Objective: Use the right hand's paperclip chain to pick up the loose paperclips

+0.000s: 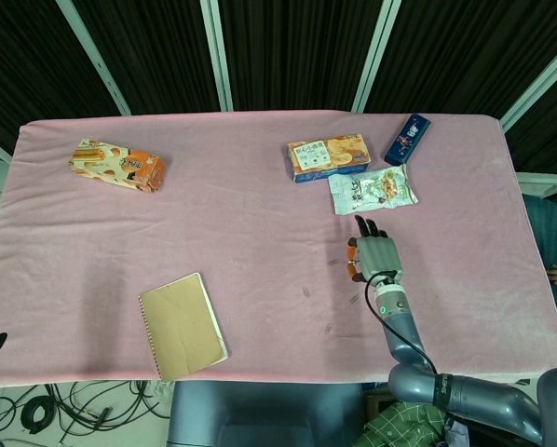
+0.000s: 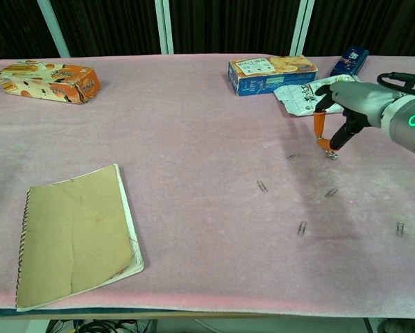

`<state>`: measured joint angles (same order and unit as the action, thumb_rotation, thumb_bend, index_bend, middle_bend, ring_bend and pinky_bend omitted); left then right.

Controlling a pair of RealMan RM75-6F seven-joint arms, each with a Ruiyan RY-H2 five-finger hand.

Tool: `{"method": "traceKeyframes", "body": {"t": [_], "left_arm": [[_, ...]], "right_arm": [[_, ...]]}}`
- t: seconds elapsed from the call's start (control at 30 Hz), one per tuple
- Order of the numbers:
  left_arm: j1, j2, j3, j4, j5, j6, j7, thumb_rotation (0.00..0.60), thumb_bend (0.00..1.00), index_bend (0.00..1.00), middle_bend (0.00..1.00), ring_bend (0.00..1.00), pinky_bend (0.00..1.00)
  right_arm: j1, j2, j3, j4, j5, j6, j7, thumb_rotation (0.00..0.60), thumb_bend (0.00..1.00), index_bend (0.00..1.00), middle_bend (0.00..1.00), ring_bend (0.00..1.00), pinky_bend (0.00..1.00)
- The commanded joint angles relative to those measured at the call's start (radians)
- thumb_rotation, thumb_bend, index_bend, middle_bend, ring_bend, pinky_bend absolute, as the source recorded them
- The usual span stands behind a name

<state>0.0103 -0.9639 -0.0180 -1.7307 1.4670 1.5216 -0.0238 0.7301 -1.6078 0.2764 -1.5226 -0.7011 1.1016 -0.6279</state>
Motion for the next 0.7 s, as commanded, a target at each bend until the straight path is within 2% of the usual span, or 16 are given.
{"method": "traceKeyframes", "body": {"t": [0.03,0.7], "left_arm": [[0.001,0.001,0.000,0.000,0.000,0.002,-0.003,0.600,0.22,0.03,0.00,0.00,0.00],[0.003,0.004,0.000,0.000,0.002,0.005,-0.010,0.600,0.22,0.03,0.00,0.00,0.00]], "right_arm": [[0.002,0.004,0.007,-0.014,0.005,0.001,0.008,0.600,0.32,0.56,0.00,0.01,0.19],[0.022,0.020,0.033,-0.091,0.007,0.014,0.038,0.600,0.32,0.57,0.00,0.01,0.19]]}}
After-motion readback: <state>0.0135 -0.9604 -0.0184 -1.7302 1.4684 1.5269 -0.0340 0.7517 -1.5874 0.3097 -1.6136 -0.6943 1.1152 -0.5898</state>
